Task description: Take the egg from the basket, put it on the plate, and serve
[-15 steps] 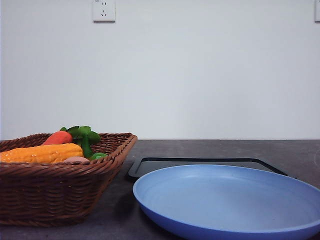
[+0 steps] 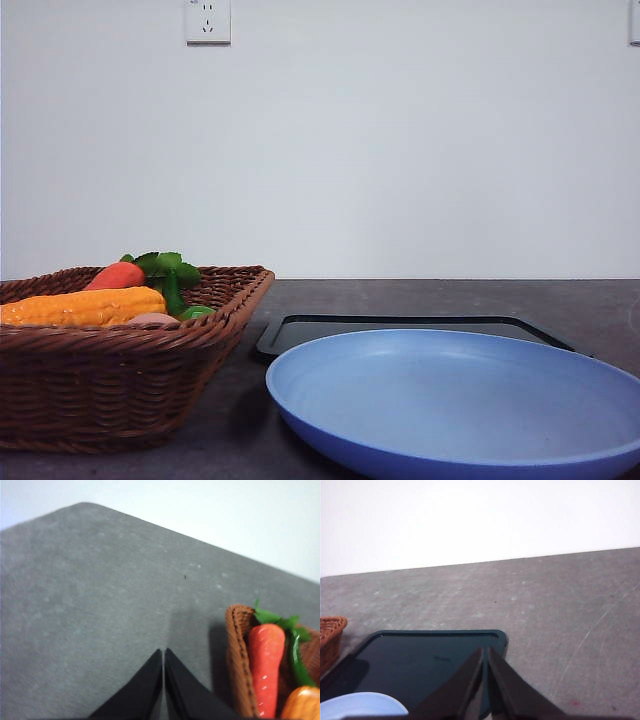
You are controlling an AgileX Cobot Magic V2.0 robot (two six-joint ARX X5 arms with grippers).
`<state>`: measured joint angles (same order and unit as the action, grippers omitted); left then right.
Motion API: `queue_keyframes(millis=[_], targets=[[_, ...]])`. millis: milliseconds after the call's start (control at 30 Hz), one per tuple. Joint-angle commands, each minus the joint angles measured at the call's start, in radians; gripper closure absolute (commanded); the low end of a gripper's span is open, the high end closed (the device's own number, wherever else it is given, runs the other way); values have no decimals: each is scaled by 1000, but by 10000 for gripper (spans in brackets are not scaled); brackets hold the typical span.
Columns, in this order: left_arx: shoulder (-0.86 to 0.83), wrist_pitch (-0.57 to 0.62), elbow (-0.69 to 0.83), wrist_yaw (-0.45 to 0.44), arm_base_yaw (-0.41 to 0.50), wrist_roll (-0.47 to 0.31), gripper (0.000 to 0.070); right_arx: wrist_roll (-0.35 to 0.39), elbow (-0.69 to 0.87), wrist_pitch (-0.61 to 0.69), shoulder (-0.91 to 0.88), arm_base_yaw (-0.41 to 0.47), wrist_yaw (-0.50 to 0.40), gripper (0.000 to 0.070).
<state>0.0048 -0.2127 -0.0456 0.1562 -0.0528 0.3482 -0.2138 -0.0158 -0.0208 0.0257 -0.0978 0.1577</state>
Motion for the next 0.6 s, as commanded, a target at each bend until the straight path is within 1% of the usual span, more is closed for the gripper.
queue_keyframes(millis=[0, 67, 133, 167, 267, 400, 567], targets=[[-2, -18, 22, 1, 0, 118, 700, -65, 2, 5, -3, -3, 0, 700], [-2, -20, 20, -22, 0, 133, 700, -111, 0, 2, -3, -3, 2, 700], [-2, -19, 15, -74, 0, 133, 700, -147, -12, -14, -3, -3, 2, 700], [-2, -19, 12, -102, 0, 133, 700, -152, -19, -21, -3, -3, 2, 700], [-1, -23, -7, -205, 0, 133, 700, -155, -63, -91, -1, -3, -2, 700], [22, -44, -57, -255, 0, 136, 700, -153, -139, -188, 25, -2, -5, 700], [117, -58, -138, -362, 0, 136, 700, -137, -249, -239, 114, -3, -3, 700]])
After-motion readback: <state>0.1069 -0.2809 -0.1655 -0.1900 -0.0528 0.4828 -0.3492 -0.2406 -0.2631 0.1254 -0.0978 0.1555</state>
